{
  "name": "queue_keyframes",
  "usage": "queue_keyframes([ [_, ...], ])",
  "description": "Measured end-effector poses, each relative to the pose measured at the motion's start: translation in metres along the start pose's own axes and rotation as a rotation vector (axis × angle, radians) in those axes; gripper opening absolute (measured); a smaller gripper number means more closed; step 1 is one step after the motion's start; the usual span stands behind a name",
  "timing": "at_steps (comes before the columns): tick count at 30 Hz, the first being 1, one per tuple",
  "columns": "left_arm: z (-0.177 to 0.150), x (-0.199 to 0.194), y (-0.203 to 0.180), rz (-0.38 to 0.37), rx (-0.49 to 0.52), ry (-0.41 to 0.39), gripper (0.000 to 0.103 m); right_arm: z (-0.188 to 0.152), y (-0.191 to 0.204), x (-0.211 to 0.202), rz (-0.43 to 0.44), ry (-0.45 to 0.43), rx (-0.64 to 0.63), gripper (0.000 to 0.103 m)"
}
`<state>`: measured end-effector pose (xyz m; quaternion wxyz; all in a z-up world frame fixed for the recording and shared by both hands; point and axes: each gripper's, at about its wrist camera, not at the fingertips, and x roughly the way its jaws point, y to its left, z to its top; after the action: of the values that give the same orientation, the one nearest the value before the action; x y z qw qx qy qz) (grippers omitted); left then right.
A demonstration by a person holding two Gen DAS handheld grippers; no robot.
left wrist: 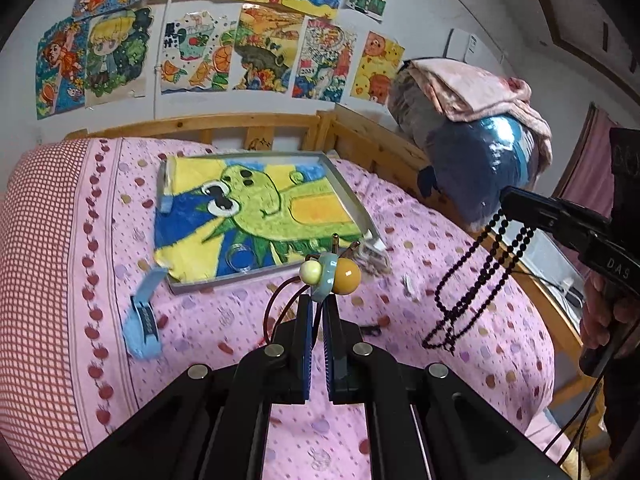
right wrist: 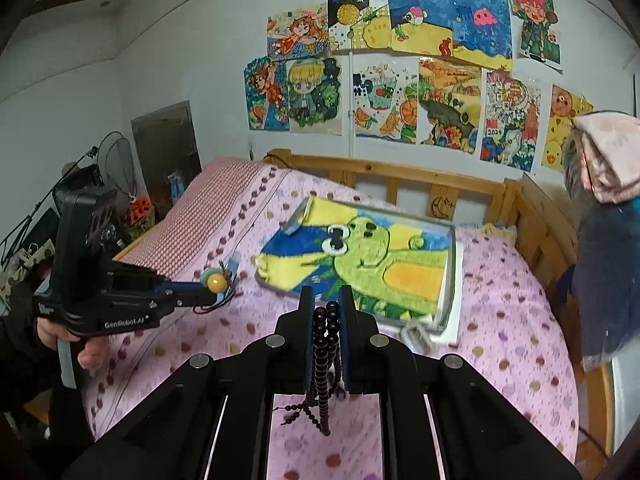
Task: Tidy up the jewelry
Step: 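Lift the hair tie with the left tool toward the tray while the right tool carries the necklace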
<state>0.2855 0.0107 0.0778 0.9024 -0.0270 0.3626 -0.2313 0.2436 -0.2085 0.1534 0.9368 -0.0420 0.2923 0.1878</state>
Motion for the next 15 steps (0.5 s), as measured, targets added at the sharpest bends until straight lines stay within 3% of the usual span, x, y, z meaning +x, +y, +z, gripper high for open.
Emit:
queue_keyframes([
  [15,0.048,0.054,0.052,0.072,-0.075,-0.001,0.005,0.061,-0.027,0.098,-0.029,-0.034,0.062,0.01],
])
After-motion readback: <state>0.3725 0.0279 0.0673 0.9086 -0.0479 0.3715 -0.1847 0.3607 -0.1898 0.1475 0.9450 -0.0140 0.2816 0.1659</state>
